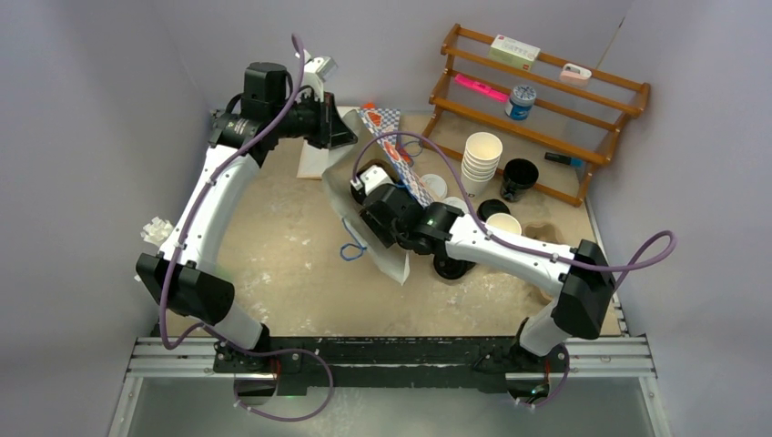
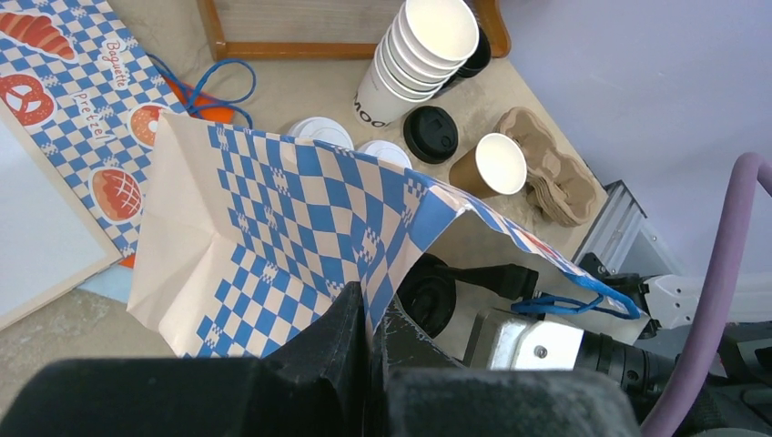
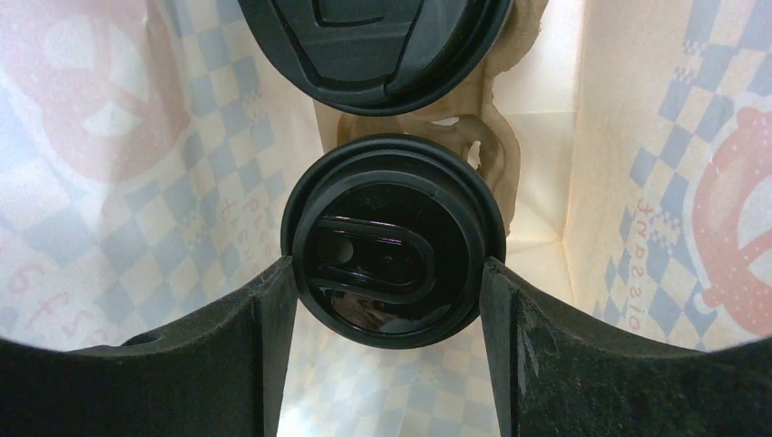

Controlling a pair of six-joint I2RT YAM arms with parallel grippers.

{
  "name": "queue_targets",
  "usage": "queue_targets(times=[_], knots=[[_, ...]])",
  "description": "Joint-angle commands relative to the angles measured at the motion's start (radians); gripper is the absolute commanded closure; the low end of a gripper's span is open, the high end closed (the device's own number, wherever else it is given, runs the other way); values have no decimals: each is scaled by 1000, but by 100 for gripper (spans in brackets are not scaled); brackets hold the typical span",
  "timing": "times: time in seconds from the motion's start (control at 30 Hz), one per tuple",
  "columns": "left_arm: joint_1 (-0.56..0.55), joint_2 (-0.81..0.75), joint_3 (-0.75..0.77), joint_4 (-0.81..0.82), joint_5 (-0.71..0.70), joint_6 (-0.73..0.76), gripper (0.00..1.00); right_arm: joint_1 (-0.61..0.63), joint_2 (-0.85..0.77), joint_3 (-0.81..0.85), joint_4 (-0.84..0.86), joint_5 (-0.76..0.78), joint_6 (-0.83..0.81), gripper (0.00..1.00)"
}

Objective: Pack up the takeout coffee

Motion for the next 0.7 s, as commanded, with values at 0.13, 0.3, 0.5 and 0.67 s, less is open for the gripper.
queue_targets(times=[0.13,0.3,0.5,0.67], knots=[[-4,-45,-4,48,50,-11,100,-34,-12,-13,97,32,-17,83],[-3,-45,-30,51,64,-11,100,-52,-13,-30,160,58,-53,83],[-4,-45,-47,39,63,0,100,-54,-42,-75,220,57,-63,83],[-3,-41,-54,37,64,4,100,-61,-57,-142,273,24,-75,83]])
